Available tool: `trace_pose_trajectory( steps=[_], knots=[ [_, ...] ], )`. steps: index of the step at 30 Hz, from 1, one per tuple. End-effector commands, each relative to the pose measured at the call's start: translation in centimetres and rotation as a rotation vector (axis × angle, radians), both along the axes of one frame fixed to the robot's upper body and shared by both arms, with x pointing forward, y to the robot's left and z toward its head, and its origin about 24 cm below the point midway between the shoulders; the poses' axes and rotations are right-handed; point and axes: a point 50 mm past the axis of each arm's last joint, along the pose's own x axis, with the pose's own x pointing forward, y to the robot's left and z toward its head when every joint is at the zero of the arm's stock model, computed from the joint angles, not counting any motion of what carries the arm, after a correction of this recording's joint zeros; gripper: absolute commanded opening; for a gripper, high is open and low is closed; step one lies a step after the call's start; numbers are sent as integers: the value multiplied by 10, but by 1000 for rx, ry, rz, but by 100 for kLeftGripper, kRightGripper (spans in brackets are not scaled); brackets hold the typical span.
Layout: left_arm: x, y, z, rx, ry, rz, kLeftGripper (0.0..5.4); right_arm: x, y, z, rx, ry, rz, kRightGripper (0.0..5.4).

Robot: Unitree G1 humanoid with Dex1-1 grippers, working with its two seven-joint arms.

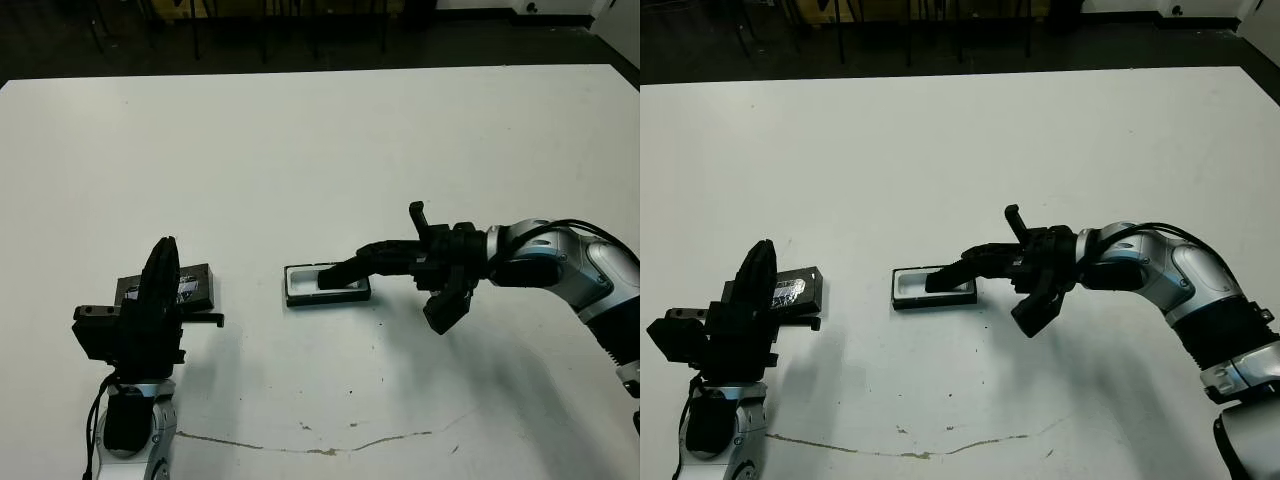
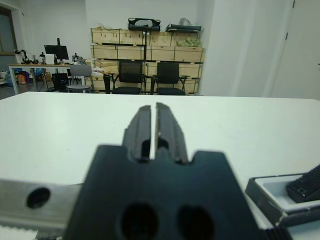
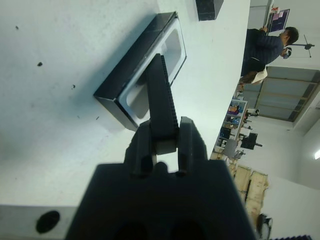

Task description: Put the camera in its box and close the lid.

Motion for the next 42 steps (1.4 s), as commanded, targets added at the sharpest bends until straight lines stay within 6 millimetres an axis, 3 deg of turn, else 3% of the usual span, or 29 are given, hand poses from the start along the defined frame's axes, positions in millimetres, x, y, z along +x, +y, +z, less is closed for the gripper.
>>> trace_pose_trajectory(
  steps=[1,9,18,29,39,42],
  knots=[
    [-16,3,-18,-4,94,26,0,-7,7,-13,-18,16,59,1],
    [-18,2,-19,-21,102,25,0,-11,23,-12,-122,49,17,1],
    [-19,0,-20,-13,104,30,0,-15,31,-23,-44,68,77,1],
    [-19,1,-21,-19,100,30,0,-16,33,-28,-76,80,86,1],
    [-21,0,-21,-23,104,33,0,-12,35,-32,-54,-44,175,1],
    [-21,0,-21,-21,111,36,0,-9,35,-23,-157,-102,164,1]
  ],
)
